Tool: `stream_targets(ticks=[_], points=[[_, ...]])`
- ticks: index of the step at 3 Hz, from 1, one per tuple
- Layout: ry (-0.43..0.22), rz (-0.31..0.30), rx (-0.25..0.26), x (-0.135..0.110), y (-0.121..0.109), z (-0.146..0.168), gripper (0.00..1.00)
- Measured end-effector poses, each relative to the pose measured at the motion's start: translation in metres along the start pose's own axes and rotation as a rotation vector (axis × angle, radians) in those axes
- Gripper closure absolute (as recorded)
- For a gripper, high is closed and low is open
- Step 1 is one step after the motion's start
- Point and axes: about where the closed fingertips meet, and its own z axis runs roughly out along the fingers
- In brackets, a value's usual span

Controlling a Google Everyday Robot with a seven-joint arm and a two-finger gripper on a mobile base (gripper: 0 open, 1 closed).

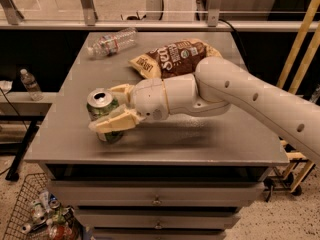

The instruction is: Knock green can over

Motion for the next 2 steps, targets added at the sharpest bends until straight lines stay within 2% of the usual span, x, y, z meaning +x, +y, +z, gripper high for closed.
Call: stream_targets(ticks=[1, 2], points=[[0.093, -0.049, -0.043, -0.011, -0.009, -0.004, 0.87], [0.291, -0.126, -0.079, -0.013, -0.028, -0.016, 1.00]])
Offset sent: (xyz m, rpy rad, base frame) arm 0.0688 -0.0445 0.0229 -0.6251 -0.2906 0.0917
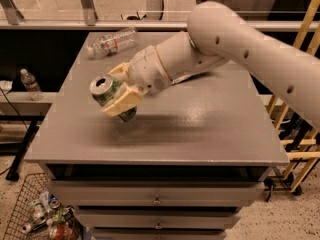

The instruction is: Knock green can over

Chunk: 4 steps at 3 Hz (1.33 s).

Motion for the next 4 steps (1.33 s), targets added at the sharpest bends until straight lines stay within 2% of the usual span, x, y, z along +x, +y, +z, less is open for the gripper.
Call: stream_targets(ticks=[1, 2, 3, 4], points=[[0.242, -0.070, -0.010, 0.006, -0.013, -0.007, 1.00], [0.466, -0.127, -0.020, 0.004, -0.008, 0.003, 1.00], [0.676, -0.167, -0.069, 0.014, 0.006, 0.019, 1.00], [0.882, -0.218, -0.136, 0.043, 0.012, 0.030, 1.00]])
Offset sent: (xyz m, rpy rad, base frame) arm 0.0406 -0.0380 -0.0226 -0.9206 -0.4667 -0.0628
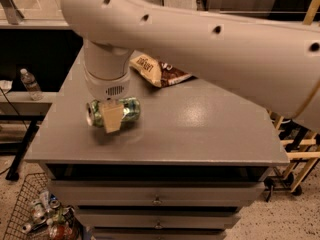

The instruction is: Knock green can over

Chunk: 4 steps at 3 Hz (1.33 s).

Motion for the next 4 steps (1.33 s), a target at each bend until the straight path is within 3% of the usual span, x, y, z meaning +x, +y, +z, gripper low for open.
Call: stream_targets(ticks=[1, 4], points=[[0.173, -0.046, -0.016, 0.0234, -0.0065, 0.0167, 1.00], [0.199, -0.053, 0.001, 0.0299, -0.0091, 0.0142, 0.35]])
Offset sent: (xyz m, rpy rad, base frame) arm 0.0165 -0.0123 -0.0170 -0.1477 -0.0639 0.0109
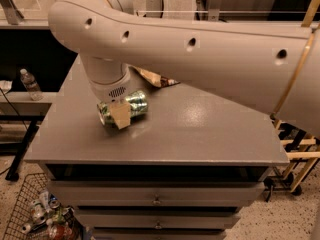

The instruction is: Knock green can over

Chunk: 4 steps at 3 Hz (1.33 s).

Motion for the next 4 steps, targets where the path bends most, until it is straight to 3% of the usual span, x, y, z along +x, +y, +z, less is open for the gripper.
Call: stream_targets(ticks=[1, 2, 3, 4], points=[[0.001, 0.000, 0.001, 0.000, 0.000, 0.000, 0.11], [0.002, 0.000, 0.002, 0.001, 0.001, 0.000, 0.00], [0.002, 0.010, 0.005, 0.006, 0.000, -0.011, 0.00], [0.023, 0.021, 0.021, 0.017, -0.004, -0.042, 0.00]])
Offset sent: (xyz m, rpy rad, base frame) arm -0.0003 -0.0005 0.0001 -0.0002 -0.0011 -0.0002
